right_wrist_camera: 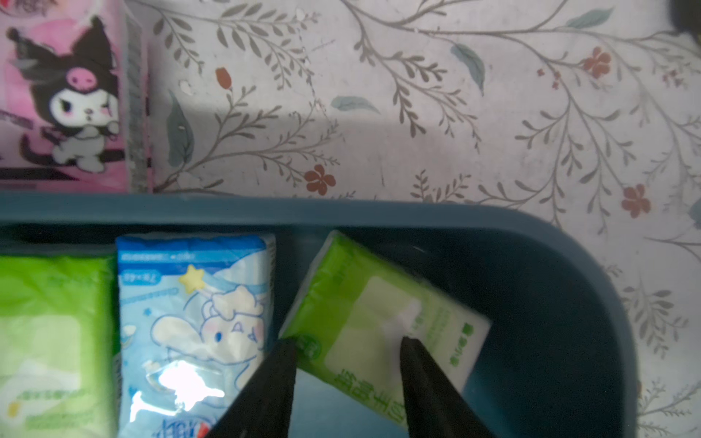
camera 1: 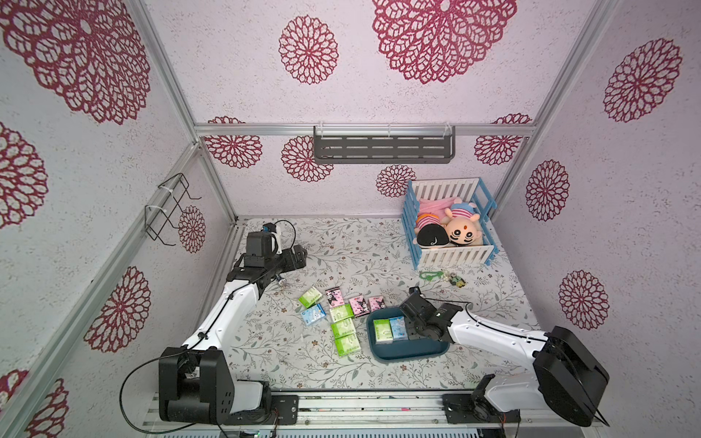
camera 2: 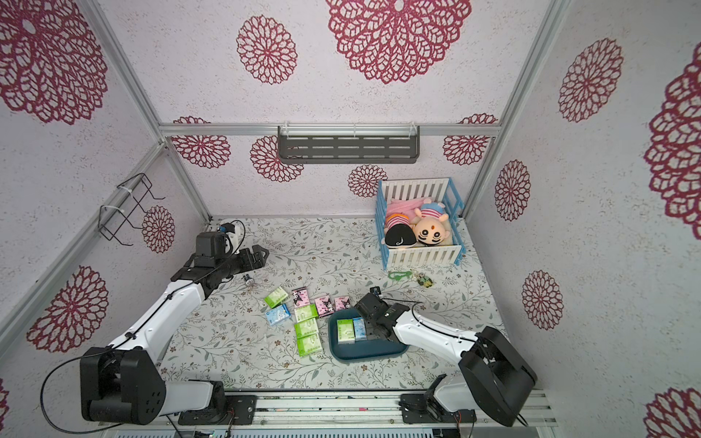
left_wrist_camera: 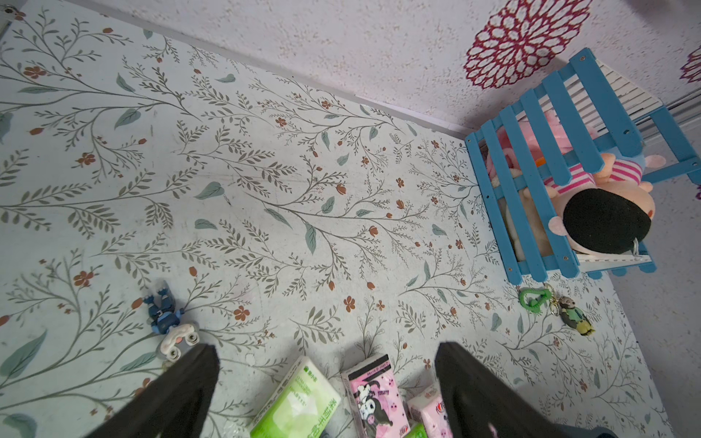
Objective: Put the pocket tissues into the storage box
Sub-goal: Adjust the pocket tissues in the storage box.
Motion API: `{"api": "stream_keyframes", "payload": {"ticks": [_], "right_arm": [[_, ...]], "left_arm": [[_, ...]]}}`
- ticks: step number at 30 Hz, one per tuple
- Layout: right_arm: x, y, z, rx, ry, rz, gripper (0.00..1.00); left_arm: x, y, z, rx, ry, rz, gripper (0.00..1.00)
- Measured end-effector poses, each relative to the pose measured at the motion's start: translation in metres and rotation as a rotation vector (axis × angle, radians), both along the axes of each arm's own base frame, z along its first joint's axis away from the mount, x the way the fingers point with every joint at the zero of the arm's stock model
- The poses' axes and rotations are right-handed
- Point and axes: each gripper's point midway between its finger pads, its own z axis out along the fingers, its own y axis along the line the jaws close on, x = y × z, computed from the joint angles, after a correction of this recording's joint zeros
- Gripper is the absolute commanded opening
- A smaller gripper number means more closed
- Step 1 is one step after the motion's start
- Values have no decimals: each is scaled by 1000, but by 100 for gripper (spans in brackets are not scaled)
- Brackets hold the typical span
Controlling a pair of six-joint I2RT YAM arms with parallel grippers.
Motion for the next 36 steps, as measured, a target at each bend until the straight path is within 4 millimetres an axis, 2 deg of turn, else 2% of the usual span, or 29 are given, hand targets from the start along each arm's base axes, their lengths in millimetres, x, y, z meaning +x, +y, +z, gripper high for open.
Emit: {"api": "stream_keyframes", "payload": {"ticks": [6, 9, 16, 18, 29, 36], "right_arm": [[1, 0, -6, -10, -2, -1, 48], [2, 1, -8, -12, -6, -1, 42], [8, 11, -8, 36, -23, -24, 7], [9, 13, -7, 58, -29, -43, 1], [15, 21, -4, 185, -32, -196, 0], [13, 11, 2, 307, -51, -356, 0]], "left_arm": [[0, 0, 0, 0, 0, 0, 97], [0, 0, 0, 0, 0, 0, 97], [0, 0, 0, -1, 0, 0, 97], [0, 0, 0, -1, 0, -1, 97], [0, -1, 0, -3, 1, -3, 97], [0, -1, 0, -2, 0, -2, 97]]}}
